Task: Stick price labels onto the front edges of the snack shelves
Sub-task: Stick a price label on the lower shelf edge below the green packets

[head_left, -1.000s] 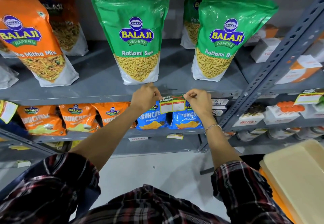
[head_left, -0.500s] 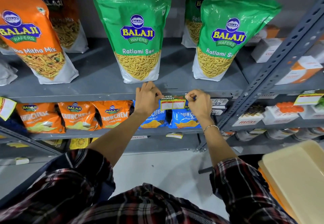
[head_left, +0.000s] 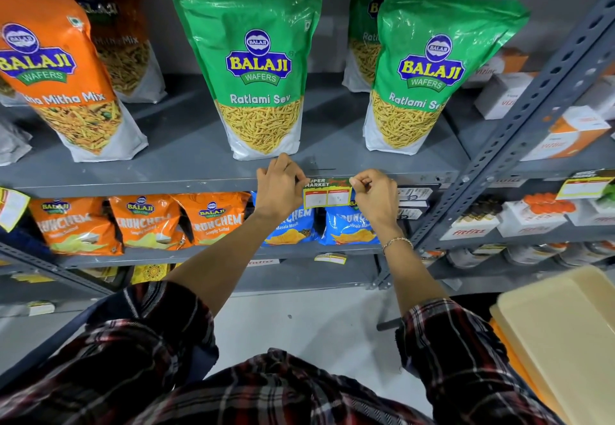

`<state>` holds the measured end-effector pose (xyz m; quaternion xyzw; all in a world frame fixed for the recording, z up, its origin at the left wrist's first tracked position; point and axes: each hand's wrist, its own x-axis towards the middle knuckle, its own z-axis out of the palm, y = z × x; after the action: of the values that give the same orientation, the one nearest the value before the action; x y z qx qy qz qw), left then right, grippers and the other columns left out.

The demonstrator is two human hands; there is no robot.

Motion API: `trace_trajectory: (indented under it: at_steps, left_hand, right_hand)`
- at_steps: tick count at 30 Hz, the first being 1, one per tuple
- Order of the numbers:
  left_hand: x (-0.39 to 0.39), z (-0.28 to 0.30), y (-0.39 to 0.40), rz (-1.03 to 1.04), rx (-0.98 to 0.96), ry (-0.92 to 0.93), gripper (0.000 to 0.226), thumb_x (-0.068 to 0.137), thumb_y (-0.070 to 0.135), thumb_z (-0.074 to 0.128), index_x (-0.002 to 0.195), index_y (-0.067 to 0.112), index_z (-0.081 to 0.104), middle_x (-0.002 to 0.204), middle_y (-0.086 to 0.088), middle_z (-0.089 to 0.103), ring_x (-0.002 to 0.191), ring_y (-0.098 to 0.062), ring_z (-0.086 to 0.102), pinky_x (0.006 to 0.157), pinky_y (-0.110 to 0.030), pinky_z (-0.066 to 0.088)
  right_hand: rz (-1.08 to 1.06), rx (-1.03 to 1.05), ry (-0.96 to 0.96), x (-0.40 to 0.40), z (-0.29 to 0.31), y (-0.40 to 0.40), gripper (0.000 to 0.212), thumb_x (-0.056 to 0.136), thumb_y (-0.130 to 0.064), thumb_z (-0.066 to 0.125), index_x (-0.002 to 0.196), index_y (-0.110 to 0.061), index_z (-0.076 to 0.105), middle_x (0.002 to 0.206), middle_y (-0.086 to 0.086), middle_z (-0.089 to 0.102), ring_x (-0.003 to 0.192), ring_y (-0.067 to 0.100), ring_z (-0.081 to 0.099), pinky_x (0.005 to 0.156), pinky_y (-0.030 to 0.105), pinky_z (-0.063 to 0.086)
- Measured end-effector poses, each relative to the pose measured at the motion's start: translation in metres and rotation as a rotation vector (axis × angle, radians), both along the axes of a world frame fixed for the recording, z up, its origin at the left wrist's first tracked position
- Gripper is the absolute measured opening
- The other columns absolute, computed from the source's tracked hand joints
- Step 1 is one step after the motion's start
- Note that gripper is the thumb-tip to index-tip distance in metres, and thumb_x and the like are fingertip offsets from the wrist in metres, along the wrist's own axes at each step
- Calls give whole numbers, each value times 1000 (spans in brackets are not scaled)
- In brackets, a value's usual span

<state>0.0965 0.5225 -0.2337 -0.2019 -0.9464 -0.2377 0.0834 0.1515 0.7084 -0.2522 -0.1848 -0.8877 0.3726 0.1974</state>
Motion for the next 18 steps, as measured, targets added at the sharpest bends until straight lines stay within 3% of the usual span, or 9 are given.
trace_trajectory:
  at_steps: [9, 15, 18]
  left_hand:
    - [-1, 0, 1, 9, -10, -2, 10, 90, 25, 61, 86, 16, 65, 100, -5, 53, 91, -23, 52, 80, -44, 40]
    - [-2, 0, 0, 15, 35, -3, 9, 86, 25, 65, 82, 17, 66, 97, -4, 53, 86, -22, 55, 80, -41, 39]
    - [-2, 1, -1, 3, 31, -4, 10, 86, 26, 65, 82, 17, 67, 96, -3, 54, 85, -22, 56, 80, -42, 41]
  right_hand:
    - [20, 12, 14, -2, -4, 2, 11, 87, -19, 63, 79, -12, 62, 76, 6, 69, 69, 26, 62, 59, 37, 52]
    - [-20, 37, 57, -1, -5, -6, 14, 87, -18, 63, 76, -9, 59, 70, 8, 67, 62, 24, 57, 54, 27, 39]
    - [-14, 26, 62, -2, -5, -7, 15, 87, -15, 62, 75, -7, 58, 68, 7, 64, 61, 24, 56, 53, 30, 44]
